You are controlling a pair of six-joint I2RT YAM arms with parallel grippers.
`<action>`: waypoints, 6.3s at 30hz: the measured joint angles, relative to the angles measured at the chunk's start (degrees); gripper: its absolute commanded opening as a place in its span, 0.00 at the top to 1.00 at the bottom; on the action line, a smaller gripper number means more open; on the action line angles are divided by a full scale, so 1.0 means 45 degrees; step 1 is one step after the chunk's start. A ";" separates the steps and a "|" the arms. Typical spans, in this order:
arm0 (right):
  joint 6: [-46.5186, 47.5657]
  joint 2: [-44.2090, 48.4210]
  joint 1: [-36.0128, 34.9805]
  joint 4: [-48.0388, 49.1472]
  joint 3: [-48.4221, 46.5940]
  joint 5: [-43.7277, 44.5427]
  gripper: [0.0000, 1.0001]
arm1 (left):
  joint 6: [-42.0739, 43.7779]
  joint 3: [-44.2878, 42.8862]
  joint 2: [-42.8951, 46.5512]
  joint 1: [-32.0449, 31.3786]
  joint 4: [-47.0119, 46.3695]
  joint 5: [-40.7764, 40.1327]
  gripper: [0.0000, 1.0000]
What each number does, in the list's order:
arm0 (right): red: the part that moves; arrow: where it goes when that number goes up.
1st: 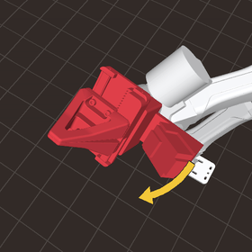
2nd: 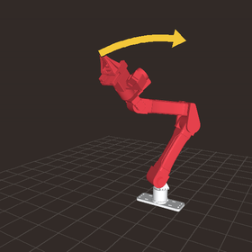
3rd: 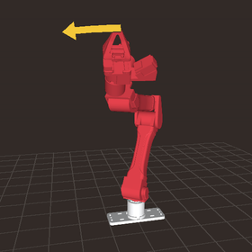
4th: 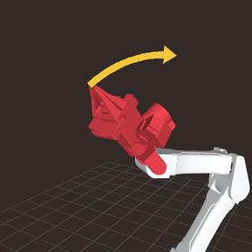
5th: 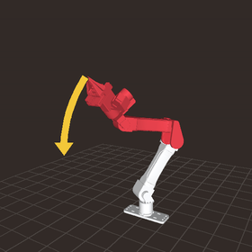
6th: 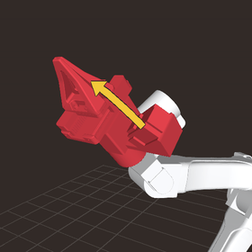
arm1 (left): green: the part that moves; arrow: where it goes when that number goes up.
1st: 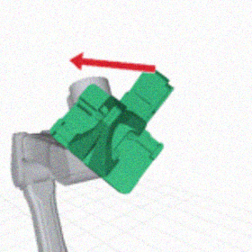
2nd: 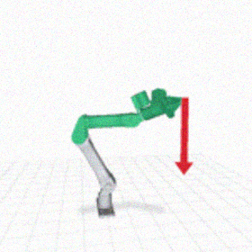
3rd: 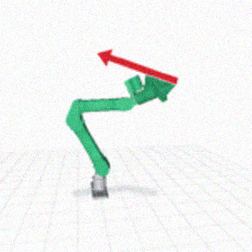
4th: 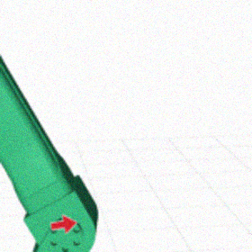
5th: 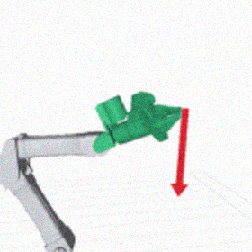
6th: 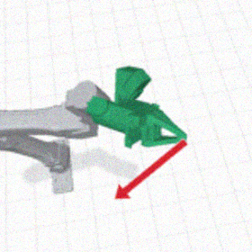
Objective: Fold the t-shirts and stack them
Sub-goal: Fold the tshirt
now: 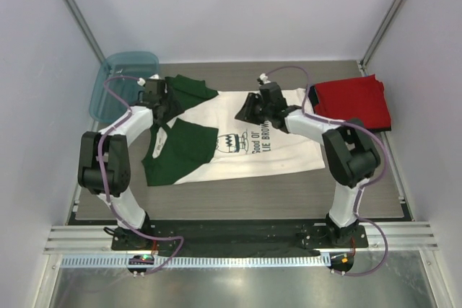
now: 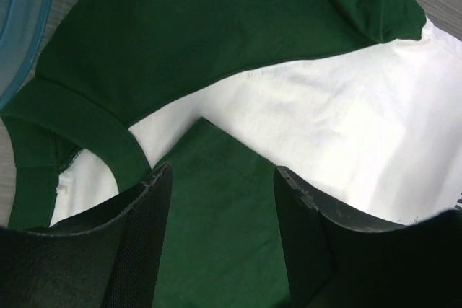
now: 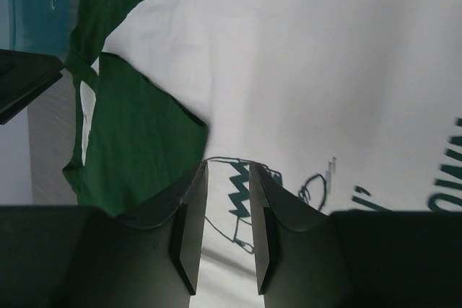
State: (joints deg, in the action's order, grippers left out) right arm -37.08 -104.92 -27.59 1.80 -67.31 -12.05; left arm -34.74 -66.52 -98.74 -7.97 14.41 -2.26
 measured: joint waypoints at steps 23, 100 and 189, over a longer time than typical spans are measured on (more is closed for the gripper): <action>-0.1185 -0.4201 -0.1909 0.0471 -0.3128 0.0092 0.65 | 0.0505 -0.1268 -0.2263 0.0000 0.0097 0.0189 0.55; -0.0831 -0.3769 -0.2025 0.0267 -0.4600 0.0622 0.99 | 0.0772 -0.1049 -0.0670 0.0296 0.0408 -0.1073 1.00; 0.2059 0.2127 0.3905 -0.5838 0.2501 0.7145 0.60 | -0.0612 0.0758 -0.1307 -0.3672 -0.0311 -0.0549 0.57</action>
State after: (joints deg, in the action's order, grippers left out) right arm -27.81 -95.35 -10.02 -24.47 -56.05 20.10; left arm -37.50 -63.11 -104.62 -24.49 13.02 -4.73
